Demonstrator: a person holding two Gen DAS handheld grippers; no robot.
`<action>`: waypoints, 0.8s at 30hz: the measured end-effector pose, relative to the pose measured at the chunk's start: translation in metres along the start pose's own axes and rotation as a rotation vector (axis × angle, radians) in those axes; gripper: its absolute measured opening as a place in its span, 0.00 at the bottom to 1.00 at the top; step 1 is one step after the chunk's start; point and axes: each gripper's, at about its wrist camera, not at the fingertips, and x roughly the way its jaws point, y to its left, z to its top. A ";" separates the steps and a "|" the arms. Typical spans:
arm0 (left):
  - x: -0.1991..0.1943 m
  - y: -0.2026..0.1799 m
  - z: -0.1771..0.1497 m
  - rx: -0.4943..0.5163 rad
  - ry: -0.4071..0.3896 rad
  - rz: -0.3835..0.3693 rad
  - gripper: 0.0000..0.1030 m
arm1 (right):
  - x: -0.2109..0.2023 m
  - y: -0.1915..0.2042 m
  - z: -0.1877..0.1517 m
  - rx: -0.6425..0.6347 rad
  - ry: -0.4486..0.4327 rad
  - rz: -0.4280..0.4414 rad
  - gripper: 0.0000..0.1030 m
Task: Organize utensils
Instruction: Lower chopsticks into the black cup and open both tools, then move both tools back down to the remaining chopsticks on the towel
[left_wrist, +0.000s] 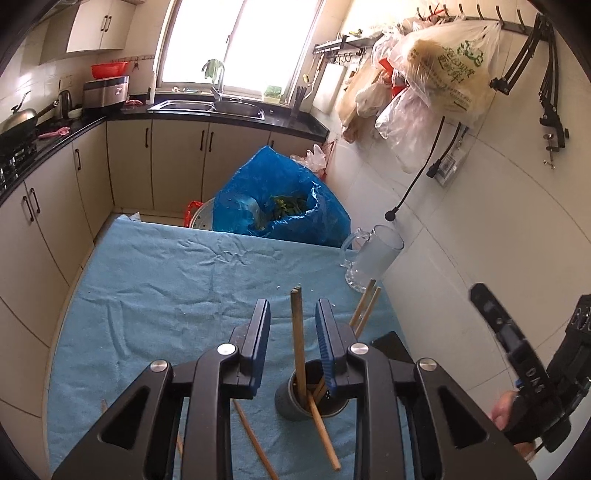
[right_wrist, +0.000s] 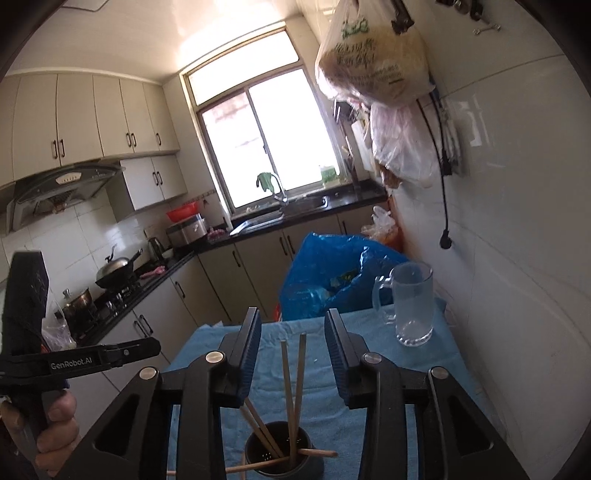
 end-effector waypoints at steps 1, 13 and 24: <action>-0.005 0.004 -0.001 -0.009 -0.007 0.000 0.23 | -0.005 -0.001 0.001 0.005 -0.007 0.003 0.37; -0.042 0.085 -0.065 -0.108 0.022 0.095 0.25 | -0.062 0.008 -0.068 -0.022 0.087 0.132 0.37; -0.012 0.163 -0.145 -0.260 0.224 0.180 0.25 | -0.015 0.051 -0.166 -0.128 0.391 0.172 0.37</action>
